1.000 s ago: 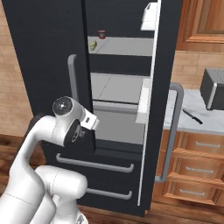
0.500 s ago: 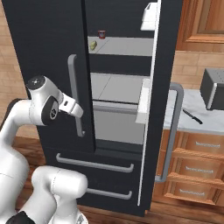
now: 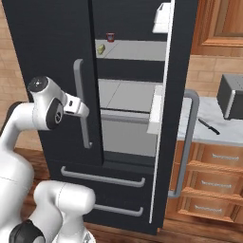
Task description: Retrieve the butter from the fridge and place it on a plate on the dining table. Then retrieve the butter knife by the fridge and place it near the plate.
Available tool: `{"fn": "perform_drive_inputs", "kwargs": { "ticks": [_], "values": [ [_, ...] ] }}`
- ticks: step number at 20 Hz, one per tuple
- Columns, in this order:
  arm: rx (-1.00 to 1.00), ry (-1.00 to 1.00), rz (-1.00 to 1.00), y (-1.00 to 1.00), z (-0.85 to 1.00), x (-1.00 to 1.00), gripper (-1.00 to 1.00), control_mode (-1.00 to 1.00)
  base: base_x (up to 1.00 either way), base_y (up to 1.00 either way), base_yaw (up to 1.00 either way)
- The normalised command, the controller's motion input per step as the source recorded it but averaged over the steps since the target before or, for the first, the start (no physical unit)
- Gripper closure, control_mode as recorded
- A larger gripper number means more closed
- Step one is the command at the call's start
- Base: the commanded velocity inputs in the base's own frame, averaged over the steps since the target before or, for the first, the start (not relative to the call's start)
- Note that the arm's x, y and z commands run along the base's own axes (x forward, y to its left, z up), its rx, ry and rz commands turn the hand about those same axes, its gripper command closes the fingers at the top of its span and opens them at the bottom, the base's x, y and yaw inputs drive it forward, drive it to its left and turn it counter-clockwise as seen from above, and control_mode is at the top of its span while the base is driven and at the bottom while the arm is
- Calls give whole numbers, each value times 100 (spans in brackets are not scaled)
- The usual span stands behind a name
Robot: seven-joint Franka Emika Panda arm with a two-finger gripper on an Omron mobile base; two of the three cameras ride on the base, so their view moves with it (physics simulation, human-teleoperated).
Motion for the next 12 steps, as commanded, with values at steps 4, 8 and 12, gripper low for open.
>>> {"fn": "perform_drive_inputs", "kwargs": {
  "ticks": [4,8,12],
  "values": [
    [1,-24,10,11,22,42,-100,-100,0,0,0],
    [0,-18,0,13,18,48,-100,-100,0,0,0],
    [-3,-11,0,13,2,34,-100,-100,0,0,0]
  ]
}}
